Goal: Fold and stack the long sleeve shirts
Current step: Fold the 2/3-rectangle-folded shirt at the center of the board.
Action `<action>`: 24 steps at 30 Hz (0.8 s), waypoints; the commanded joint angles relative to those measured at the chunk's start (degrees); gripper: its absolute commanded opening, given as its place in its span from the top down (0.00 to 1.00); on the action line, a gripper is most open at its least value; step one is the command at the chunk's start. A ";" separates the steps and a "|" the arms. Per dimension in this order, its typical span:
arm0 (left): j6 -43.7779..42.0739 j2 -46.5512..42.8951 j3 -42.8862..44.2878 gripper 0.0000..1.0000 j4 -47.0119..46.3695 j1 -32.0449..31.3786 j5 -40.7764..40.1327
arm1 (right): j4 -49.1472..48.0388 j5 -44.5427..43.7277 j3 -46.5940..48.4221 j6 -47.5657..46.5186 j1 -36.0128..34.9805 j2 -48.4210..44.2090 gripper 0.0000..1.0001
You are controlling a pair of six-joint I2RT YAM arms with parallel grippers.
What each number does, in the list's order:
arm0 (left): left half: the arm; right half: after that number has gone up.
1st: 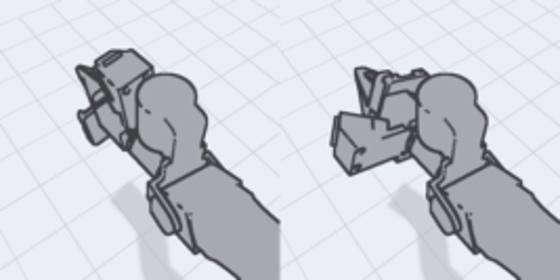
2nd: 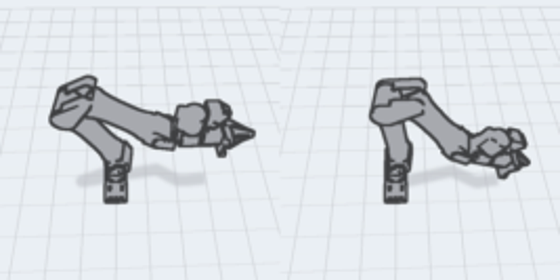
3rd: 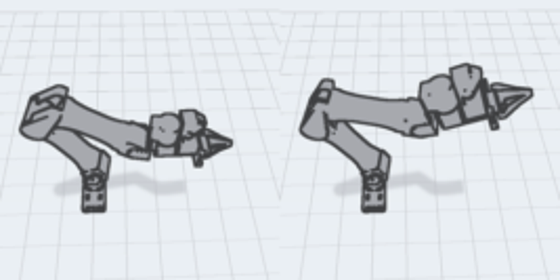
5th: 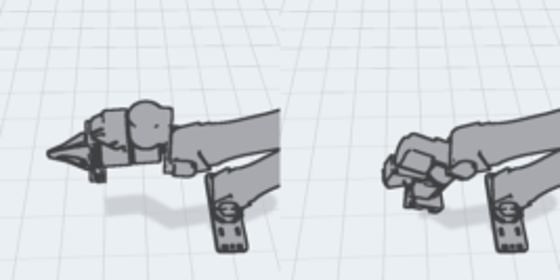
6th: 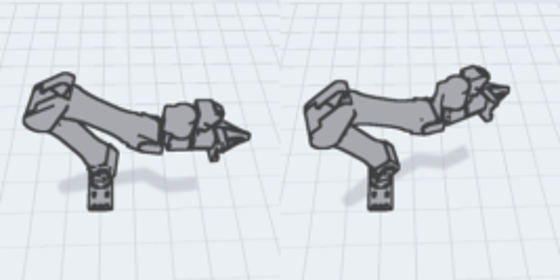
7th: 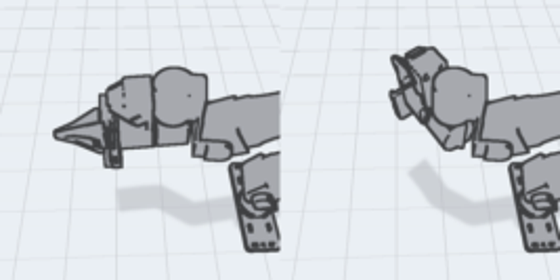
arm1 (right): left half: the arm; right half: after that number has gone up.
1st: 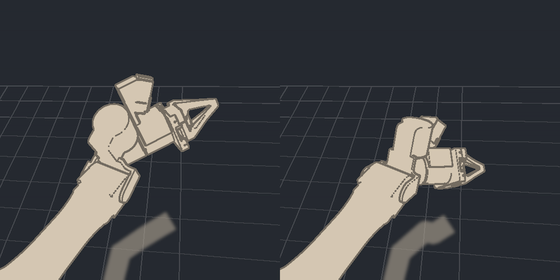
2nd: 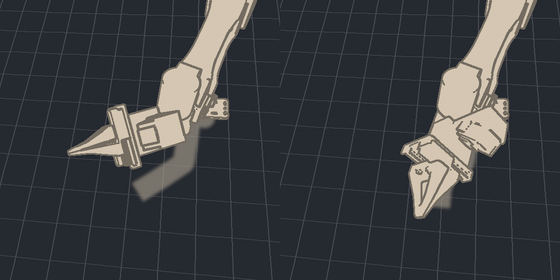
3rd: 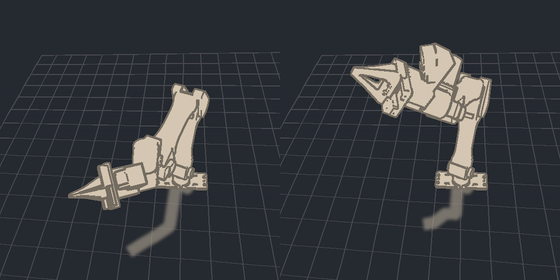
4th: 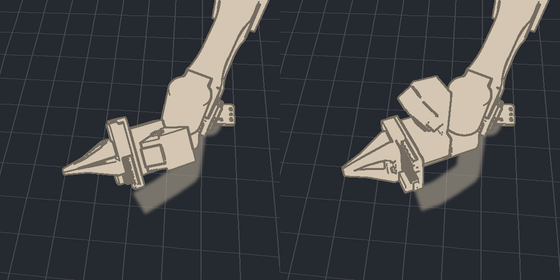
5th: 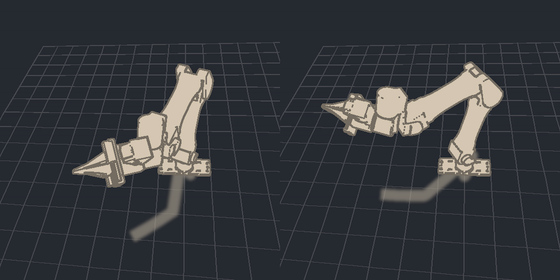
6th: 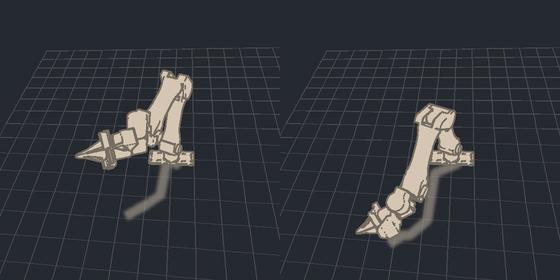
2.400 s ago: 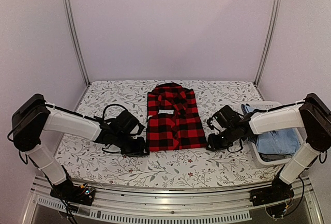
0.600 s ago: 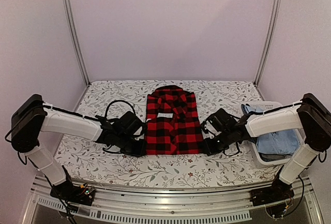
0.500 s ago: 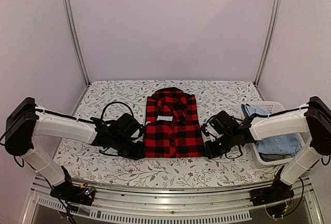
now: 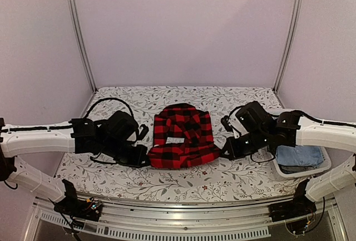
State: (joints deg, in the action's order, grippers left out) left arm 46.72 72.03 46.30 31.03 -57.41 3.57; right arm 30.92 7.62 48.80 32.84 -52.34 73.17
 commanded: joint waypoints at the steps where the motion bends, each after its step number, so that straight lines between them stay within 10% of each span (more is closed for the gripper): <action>1: -5.43 0.37 8.15 1.00 3.84 6.54 0.54 | 3.34 -2.03 10.23 -1.89 4.06 2.02 1.00; 9: -18.60 25.95 26.04 1.00 -11.08 30.18 9.90 | -6.93 1.94 30.74 -9.29 21.39 29.97 1.00; 16: -18.80 55.51 51.56 1.00 -10.71 34.65 13.23 | -6.96 4.10 54.13 -11.67 25.66 58.23 1.00; 24: -15.39 55.79 45.22 1.00 -15.99 32.97 15.91 | -11.93 6.68 41.48 -9.12 25.45 58.34 1.00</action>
State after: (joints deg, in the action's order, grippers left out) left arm 30.17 132.70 96.64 18.09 -22.83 17.43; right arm 18.48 13.87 99.20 22.85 -26.55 134.15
